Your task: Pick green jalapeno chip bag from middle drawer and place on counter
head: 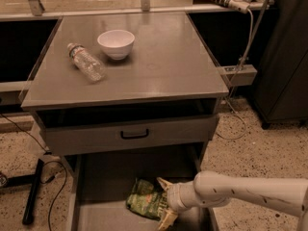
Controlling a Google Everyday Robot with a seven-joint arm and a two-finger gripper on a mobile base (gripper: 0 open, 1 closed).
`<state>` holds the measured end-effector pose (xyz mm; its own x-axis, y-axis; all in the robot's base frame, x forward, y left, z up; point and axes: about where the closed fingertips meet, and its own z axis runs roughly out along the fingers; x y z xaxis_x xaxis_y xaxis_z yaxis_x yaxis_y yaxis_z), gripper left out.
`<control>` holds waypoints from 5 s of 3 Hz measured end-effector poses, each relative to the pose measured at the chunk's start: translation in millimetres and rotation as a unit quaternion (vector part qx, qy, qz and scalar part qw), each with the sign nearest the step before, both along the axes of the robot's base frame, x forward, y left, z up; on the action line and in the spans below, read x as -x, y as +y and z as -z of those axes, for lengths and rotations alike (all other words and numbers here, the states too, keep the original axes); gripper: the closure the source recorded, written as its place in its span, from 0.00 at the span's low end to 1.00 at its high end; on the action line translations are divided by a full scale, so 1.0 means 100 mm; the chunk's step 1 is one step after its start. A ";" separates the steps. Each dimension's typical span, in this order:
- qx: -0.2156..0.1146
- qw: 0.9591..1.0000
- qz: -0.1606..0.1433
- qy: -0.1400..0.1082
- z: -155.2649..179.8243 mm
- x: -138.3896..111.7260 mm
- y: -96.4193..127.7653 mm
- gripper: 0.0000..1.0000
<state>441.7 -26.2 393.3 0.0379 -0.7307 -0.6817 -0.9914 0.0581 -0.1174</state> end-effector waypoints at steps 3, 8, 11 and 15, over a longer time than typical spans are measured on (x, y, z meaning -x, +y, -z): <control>0.005 1.000 0.003 0.016 0.36 -0.13 0.06 0.03; 0.005 1.000 0.003 0.016 0.36 -0.13 0.06 1.00; -0.015 1.000 0.006 0.020 0.01 -0.09 -0.04 1.00; 0.068 0.992 0.062 -0.091 -2.56 -0.08 -0.87 1.00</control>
Offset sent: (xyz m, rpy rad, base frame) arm 0.0042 0.0145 -0.0395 0.0145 0.0552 -0.0045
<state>449.8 -113.0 648.8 0.0558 -0.8218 -0.5671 -0.9393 0.1493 -0.3089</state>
